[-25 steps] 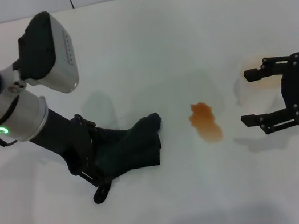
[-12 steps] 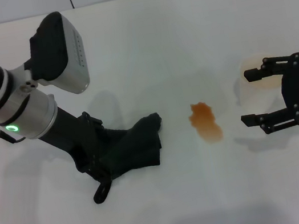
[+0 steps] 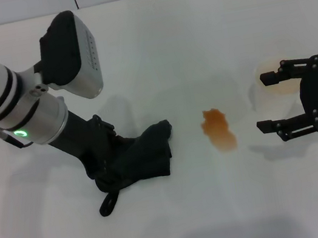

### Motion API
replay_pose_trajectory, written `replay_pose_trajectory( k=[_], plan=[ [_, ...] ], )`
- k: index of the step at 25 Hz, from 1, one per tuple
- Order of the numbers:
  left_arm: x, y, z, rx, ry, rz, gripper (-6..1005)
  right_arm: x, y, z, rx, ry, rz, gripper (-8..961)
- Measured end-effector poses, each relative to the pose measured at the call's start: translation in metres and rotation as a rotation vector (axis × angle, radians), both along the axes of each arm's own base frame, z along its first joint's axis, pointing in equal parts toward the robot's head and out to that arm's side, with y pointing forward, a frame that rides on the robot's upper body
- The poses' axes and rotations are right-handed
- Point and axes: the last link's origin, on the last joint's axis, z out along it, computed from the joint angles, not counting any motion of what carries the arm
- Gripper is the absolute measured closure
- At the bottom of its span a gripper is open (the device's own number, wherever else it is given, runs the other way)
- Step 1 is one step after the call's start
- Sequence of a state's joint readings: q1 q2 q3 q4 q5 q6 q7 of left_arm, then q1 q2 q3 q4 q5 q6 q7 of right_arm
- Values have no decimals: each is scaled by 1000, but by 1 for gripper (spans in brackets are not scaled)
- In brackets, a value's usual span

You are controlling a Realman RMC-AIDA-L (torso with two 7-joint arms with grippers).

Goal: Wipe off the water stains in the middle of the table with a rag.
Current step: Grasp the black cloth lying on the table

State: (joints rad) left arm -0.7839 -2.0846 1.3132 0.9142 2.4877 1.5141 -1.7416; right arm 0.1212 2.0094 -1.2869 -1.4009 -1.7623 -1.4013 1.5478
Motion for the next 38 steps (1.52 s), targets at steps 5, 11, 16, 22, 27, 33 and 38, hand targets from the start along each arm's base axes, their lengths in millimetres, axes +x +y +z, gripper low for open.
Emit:
replay_pose_trajectory(
  k=[5, 11, 16, 22, 27, 33, 38],
  plan=[
    [1, 0, -1, -1, -7, 0, 285, 0, 0, 0, -1, 0, 1, 95],
    [3, -1, -2, -2, -21, 3, 380, 0, 0, 0, -1, -1, 2, 95],
    [2, 0, -2, 5, -24, 1, 381, 0, -1, 0, -3, -1, 2, 95],
    [-1, 1, -4, 10, -21, 7, 381, 0, -2, -1, -7, 0, 1, 95],
    [-2, 1, -9, 7, -6, -7, 384, 0, -2, -1, -9, 0, 0, 95],
    [-2, 1, -12, 12, 0, -15, 444, 1, -2, -1, -7, 2, -4, 95],
    [1, 3, -12, 26, -22, -13, 502, 1, -2, -1, -6, 2, -6, 95]
  ],
)
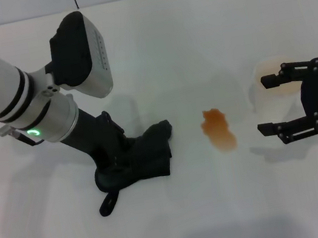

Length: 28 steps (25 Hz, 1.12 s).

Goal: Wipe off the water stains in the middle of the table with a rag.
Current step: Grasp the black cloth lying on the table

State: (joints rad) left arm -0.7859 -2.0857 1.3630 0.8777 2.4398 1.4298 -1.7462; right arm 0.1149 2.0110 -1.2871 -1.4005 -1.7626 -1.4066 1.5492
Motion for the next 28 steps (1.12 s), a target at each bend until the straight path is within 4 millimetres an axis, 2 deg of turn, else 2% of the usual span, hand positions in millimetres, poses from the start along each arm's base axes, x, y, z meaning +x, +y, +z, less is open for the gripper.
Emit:
replay_pose_trajectory(
  k=[8, 13, 18, 28],
  plan=[
    [1, 4, 0, 27, -6, 10, 643, 0, 0, 0, 2, 0, -1, 96],
    [1, 4, 0, 27, -5, 7, 775, 0, 0, 0, 1, 0, 0, 96],
    [1, 3, 0, 29, -7, 18, 782, -1, 0, 0, 0, 3, 2, 96],
    [5, 5, -1, 40, -30, 22, 887, -1, -1, 0, 1, 10, 2, 95]
  ],
)
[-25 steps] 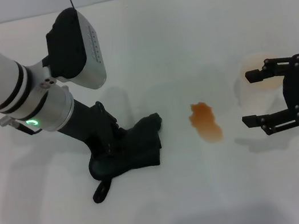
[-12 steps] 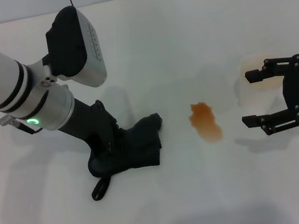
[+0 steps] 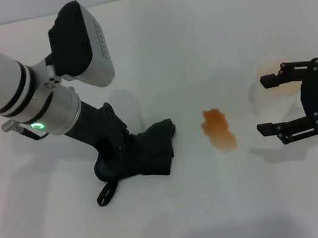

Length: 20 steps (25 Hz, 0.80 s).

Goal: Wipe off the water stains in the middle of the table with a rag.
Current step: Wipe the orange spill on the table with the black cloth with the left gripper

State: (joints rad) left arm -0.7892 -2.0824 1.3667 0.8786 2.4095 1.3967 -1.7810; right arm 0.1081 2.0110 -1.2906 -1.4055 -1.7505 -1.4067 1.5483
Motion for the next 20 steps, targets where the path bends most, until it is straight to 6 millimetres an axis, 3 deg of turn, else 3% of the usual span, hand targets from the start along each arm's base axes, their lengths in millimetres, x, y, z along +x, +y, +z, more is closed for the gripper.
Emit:
replay_pose_trajectory(
  k=[12, 20],
  plan=[
    [16, 15, 0, 54, -13, -70, 922, 0, 0, 0, 2, 1, 4, 95],
    [40, 25, -6, 76, -70, -114, 931, -1, 1, 1, 8, 0, 6, 95]
  ],
)
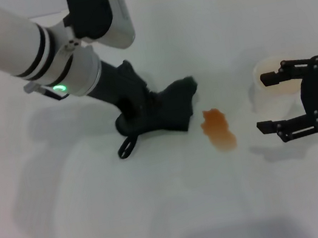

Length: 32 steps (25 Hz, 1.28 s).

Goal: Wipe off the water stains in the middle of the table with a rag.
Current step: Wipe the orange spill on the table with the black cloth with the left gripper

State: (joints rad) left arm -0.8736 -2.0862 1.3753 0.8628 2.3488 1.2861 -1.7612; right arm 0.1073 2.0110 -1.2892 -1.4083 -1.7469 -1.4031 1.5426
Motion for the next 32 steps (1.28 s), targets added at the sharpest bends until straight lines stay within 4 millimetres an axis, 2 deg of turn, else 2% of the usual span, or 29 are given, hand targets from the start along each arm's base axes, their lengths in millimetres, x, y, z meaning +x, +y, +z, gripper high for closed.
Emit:
replay_pose_trajectory(
  k=[6, 17, 27, 32],
  plan=[
    [13, -1, -12, 14, -67, -24, 932, -1, 0, 1, 7, 7, 4, 96],
    [1, -24, -46, -26, -108, 6, 931, -4, -1, 3, 8, 6, 15, 96],
    [0, -40, -58, -82, -97, -3, 931, -1, -2, 4, 12, 1, 9, 95],
    [1, -41, -60, -93, -93, -10, 932, 10, -5, 14, 39, 0, -29, 95]
  ],
)
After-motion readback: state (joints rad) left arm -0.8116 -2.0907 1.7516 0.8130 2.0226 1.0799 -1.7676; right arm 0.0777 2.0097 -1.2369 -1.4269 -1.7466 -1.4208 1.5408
